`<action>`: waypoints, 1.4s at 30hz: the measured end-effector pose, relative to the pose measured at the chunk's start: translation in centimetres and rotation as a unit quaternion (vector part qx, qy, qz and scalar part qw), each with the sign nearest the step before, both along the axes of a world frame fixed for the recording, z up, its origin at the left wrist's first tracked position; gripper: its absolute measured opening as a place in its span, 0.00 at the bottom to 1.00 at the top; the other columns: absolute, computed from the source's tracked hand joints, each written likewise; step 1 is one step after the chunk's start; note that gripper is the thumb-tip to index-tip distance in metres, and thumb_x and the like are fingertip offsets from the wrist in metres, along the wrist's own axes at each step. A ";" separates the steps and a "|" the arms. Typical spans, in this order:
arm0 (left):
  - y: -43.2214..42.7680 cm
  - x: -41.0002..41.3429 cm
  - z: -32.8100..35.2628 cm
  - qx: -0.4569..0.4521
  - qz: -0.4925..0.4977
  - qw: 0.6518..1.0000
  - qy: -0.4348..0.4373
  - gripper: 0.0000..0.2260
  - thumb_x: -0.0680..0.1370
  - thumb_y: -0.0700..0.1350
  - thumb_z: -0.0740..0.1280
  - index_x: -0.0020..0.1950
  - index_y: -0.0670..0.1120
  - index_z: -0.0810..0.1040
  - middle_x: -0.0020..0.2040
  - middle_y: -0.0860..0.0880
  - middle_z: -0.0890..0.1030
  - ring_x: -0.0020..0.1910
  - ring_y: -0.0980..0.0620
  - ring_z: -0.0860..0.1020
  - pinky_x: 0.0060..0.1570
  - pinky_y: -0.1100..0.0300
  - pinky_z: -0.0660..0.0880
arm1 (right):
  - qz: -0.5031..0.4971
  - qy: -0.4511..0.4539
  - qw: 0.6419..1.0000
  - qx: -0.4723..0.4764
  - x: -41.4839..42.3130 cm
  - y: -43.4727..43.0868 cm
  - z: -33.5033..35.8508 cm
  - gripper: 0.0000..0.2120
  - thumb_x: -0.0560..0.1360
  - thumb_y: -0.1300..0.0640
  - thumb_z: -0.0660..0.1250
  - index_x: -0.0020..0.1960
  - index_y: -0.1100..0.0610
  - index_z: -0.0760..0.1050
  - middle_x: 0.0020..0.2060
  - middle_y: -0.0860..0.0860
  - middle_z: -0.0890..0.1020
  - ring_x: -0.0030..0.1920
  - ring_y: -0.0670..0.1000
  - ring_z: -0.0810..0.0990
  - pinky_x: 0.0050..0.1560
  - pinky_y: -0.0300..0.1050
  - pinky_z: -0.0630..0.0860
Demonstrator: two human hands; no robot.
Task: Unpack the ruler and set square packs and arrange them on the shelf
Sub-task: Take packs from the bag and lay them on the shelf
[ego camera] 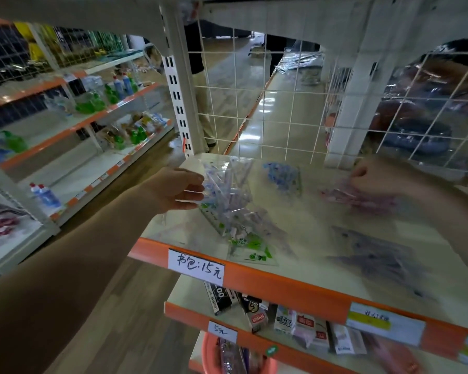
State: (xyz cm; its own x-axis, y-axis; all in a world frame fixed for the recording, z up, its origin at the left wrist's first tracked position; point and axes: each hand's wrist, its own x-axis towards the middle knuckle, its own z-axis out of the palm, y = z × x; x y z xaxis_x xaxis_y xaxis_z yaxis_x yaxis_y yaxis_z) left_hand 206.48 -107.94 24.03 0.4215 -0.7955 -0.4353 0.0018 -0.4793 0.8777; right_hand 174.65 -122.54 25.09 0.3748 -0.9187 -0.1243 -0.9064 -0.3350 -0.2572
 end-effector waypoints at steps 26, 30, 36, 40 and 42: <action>4.1 -2.8 0.2 0.149 -0.250 0.876 -0.385 0.19 0.74 0.59 0.67 0.49 0.44 0.82 0.49 0.47 0.82 0.48 0.50 0.80 0.47 0.57 0.75 | 0.120 -0.182 0.946 0.240 11.3 6.8 -1.3 0.03 0.76 0.59 0.67 0.45 0.58 0.78 0.40 0.55 0.82 0.35 0.47 0.78 0.31 0.36 0.75; 3.5 -4.3 -1.6 0.160 -0.251 0.846 -0.442 0.24 0.68 0.70 0.65 0.33 0.49 0.72 0.33 0.50 0.76 0.33 0.54 0.75 0.35 0.60 0.70 | 0.110 -0.144 0.953 0.242 11.7 7.3 -2.5 0.07 0.77 0.60 0.65 0.45 0.62 0.80 0.38 0.56 0.83 0.32 0.48 0.79 0.28 0.38 0.75; 3.6 -4.8 -1.2 0.117 -0.252 0.884 -0.376 0.17 0.72 0.56 0.71 0.29 0.51 0.70 0.29 0.54 0.73 0.28 0.58 0.71 0.28 0.65 0.65 | 0.123 -0.150 0.947 0.255 11.7 7.8 -2.8 0.07 0.78 0.57 0.66 0.49 0.60 0.79 0.39 0.55 0.84 0.33 0.47 0.81 0.30 0.38 0.75; 4.0 -3.3 -0.7 0.150 -0.217 0.915 -0.304 0.17 0.73 0.55 0.70 0.35 0.43 0.75 0.32 0.47 0.77 0.30 0.51 0.73 0.34 0.63 0.69 | 0.106 -0.182 0.936 0.281 10.9 7.2 -2.4 0.03 0.78 0.56 0.66 0.48 0.56 0.78 0.40 0.52 0.83 0.36 0.47 0.81 0.31 0.37 0.75; 4.2 -2.4 -0.4 0.163 -0.193 0.924 -0.286 0.16 0.74 0.53 0.69 0.39 0.40 0.78 0.35 0.44 0.79 0.33 0.49 0.74 0.37 0.60 0.72 | 0.082 -0.221 0.930 0.284 10.6 6.8 -1.9 0.02 0.78 0.57 0.65 0.48 0.55 0.76 0.38 0.50 0.83 0.33 0.44 0.80 0.28 0.35 0.73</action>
State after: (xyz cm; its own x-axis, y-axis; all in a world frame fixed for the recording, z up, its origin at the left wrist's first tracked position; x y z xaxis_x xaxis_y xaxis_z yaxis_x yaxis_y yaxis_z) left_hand 204.10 -103.72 23.60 0.3686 -0.8008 -0.4721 -0.6453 -0.5859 0.4901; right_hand 185.22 -115.75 23.21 0.6332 -0.6784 -0.3725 -0.6197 -0.1560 -0.7692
